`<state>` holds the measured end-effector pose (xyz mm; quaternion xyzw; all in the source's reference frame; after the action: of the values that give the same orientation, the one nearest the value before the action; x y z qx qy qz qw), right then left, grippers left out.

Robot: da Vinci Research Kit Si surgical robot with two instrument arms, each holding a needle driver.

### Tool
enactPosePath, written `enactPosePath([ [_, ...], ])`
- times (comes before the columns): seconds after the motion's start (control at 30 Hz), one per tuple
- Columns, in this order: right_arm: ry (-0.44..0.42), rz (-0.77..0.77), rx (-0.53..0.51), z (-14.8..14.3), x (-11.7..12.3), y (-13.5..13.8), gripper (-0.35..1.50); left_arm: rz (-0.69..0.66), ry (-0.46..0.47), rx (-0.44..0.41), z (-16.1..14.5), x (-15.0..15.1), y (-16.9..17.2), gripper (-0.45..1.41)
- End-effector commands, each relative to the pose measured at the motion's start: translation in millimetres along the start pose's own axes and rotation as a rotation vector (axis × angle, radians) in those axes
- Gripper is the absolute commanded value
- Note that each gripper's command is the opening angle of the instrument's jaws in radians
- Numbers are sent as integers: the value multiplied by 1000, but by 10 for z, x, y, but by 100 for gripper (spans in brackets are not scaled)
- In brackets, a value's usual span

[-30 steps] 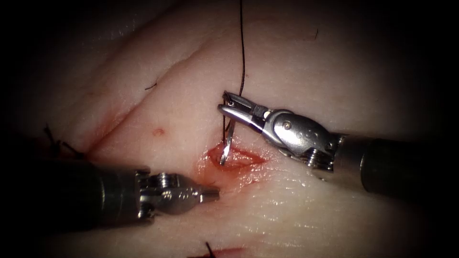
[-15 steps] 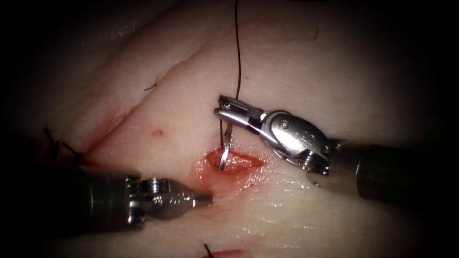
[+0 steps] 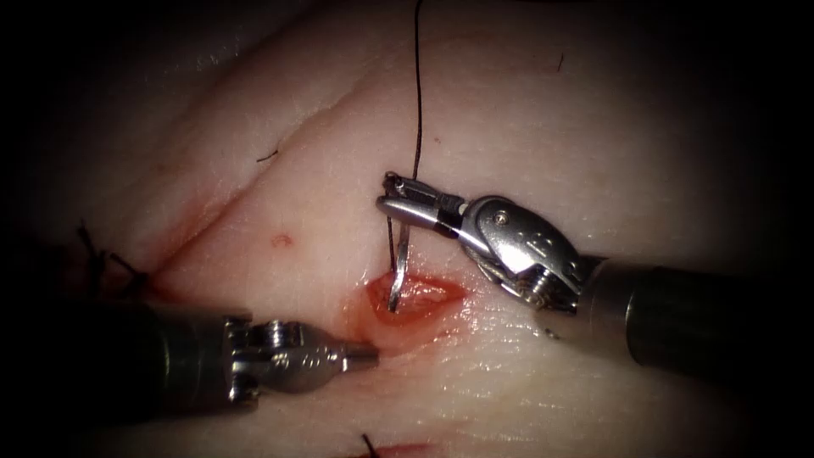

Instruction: Wound Closure

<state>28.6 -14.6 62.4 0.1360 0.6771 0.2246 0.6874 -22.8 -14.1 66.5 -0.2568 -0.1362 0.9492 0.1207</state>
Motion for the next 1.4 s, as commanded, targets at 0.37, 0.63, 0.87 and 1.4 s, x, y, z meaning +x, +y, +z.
enactPosePath([
  [0.37, -27, 194, 53, 16, -4, -26, -35, 5, 2, -4, 3, -3, 0, -33],
  [0.63, -33, 384, 84, 19, -3, -45, -35, 6, 2, -5, 3, -3, -2, -35],
  [0.87, -11, 575, 73, 17, -3, -49, -35, 7, 2, -5, 4, -4, -3, -37],
  [1.4, 39, 1098, 68, 7, 4, -98, -35, 10, 3, -6, 4, -6, -4, -38],
])
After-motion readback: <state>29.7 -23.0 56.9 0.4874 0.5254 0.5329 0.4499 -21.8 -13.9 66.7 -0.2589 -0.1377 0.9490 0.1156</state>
